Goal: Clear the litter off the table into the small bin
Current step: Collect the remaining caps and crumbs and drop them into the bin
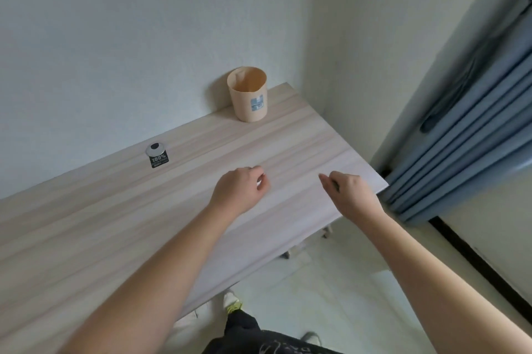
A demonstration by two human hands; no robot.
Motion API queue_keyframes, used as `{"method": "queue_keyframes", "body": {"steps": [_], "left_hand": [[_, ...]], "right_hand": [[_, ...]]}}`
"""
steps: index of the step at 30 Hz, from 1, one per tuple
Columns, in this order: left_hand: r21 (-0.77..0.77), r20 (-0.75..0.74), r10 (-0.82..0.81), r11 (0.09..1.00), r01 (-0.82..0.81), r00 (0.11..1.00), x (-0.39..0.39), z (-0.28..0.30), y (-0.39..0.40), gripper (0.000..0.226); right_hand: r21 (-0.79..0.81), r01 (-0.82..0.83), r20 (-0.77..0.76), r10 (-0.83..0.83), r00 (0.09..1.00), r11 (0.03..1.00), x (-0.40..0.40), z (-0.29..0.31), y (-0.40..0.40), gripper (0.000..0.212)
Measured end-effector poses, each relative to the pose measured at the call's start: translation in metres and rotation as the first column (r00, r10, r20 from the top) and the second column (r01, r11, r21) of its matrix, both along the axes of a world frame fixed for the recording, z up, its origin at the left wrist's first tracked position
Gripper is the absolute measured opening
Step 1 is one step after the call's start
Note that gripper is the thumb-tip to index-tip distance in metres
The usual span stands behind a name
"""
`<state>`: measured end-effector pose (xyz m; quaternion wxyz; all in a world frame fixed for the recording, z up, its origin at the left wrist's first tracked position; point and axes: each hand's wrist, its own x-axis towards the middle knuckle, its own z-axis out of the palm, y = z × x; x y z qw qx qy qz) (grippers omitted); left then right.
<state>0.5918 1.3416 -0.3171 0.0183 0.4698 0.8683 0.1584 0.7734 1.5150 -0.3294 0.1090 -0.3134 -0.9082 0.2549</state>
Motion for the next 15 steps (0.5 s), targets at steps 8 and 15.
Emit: {"method": "queue_keyframes", "body": {"steps": [8, 15], "left_hand": [[0.035, -0.017, -0.012, 0.999, 0.012, 1.0, 0.004, 0.021, 0.045, 0.025], [0.078, 0.005, 0.072, 0.994, -0.072, 0.997, -0.052, 0.013, 0.075, 0.022]], "right_hand": [[0.027, -0.021, -0.017, 0.022, 1.0, 0.999, -0.015, 0.019, 0.037, 0.047], [0.004, -0.071, -0.027, 0.071, 0.997, 0.997, -0.085, 0.023, 0.066, 0.037]]}}
